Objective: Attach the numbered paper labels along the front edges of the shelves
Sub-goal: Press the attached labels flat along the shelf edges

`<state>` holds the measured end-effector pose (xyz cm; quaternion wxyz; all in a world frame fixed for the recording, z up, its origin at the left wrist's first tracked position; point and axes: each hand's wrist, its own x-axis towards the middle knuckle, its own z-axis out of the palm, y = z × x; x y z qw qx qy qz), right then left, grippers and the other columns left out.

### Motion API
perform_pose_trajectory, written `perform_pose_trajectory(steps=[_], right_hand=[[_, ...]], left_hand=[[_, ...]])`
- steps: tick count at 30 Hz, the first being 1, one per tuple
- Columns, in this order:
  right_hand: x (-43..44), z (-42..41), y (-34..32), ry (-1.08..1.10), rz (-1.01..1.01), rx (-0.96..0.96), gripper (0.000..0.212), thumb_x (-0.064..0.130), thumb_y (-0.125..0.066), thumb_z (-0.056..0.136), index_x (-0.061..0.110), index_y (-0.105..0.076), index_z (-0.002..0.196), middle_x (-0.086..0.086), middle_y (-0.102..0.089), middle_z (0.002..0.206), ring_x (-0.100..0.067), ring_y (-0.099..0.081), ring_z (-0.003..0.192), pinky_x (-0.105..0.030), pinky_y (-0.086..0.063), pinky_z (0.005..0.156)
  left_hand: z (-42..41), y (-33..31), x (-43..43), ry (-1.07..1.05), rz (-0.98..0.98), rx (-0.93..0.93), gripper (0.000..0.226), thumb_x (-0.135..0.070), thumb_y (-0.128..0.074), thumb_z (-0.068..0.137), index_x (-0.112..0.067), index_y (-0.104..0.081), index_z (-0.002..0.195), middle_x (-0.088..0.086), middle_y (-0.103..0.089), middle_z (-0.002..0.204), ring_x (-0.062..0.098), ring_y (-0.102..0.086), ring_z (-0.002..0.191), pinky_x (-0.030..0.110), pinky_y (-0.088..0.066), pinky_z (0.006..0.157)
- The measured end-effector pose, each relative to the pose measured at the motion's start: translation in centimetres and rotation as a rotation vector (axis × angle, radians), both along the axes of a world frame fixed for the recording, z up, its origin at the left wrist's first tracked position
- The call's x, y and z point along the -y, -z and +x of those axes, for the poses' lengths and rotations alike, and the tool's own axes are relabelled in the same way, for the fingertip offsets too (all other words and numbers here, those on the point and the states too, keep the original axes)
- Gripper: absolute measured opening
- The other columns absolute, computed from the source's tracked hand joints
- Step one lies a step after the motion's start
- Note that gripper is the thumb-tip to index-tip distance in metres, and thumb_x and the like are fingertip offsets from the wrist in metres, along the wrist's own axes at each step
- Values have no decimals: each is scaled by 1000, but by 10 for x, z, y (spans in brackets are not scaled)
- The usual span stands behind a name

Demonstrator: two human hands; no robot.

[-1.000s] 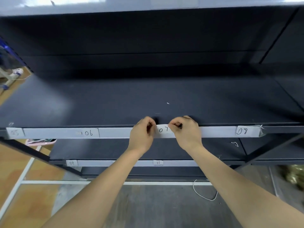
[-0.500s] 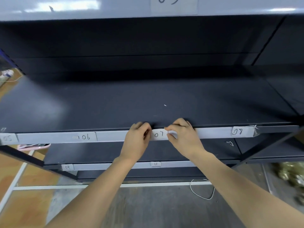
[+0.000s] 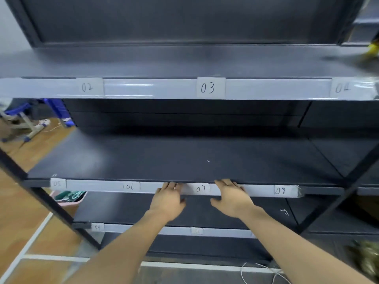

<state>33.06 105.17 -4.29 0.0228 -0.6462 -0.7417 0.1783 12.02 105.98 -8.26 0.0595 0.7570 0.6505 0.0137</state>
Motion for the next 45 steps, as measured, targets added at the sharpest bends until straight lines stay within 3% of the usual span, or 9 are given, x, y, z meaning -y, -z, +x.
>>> perform_pose_trajectory(steps=[3,8,13,25,29,32,34,40,45], right_hand=[[23,17,-16,29,100,5,66,45,-49,88,22,-31,146,2,-32,151,-22,-31,136,-37,-28,110],[63,36,-21,31,71,13,70,50,-46,90,23,-24,150,-2,-14,160,-23,-12,147,-41,-20,116],[112,43,18,6,-101,45,74,52,-43,91,23,-15,153,-3,-4,162,-23,-5,149,-44,-15,117],[174,30,107,59,-354,53,72,50,-46,91,23,-19,152,-3,-8,162,-22,-7,149,-43,-19,116],[170,21,126,105,-371,45,70,49,-47,91,23,-23,151,-3,-14,161,-22,-12,148,-43,-20,117],[166,12,154,108,-354,55,63,47,-48,91,22,-32,147,-3,-32,153,-23,-27,141,-38,-26,114],[158,6,180,87,-309,62,54,44,-48,92,24,-40,141,0,-44,143,-22,-37,134,-35,-31,108],[108,-2,285,97,-197,-13,38,35,-50,92,23,-53,127,1,-55,129,-21,-45,124,-31,-40,98],[35,-4,366,60,43,-103,34,26,-54,91,15,-60,123,-4,-57,121,-26,-50,115,-35,-46,93]], left_hand=[[-7,-16,25,-68,-33,-67,63,-45,-40,94,-15,-28,148,4,-32,153,23,-21,144,37,-24,114],[-4,-15,73,-115,-114,-104,69,-50,-31,97,-10,-17,153,9,-11,162,26,-3,149,39,-9,121],[14,22,132,-110,-227,-113,70,-51,-30,98,-11,-14,153,9,-5,163,26,1,150,40,-6,121],[9,92,187,-96,-470,-132,70,-52,-27,99,-13,-9,154,9,1,163,26,3,150,41,-5,121],[-1,111,179,-61,-471,-112,70,-51,-28,99,-12,-12,154,8,-4,163,25,-1,150,39,-7,121],[-9,134,170,-5,-452,-94,66,-49,-32,98,-10,-23,150,9,-20,159,25,-11,149,37,-13,120],[-12,153,161,38,-431,-84,59,-46,-35,97,-11,-32,144,8,-35,151,25,-25,143,36,-21,115],[-7,245,108,69,-365,21,43,-37,-39,96,-20,-47,135,0,-50,139,21,-42,129,31,-32,105],[14,320,30,-70,-152,264,32,-27,-49,94,-17,-59,122,6,-60,124,26,-52,119,35,-44,94]])
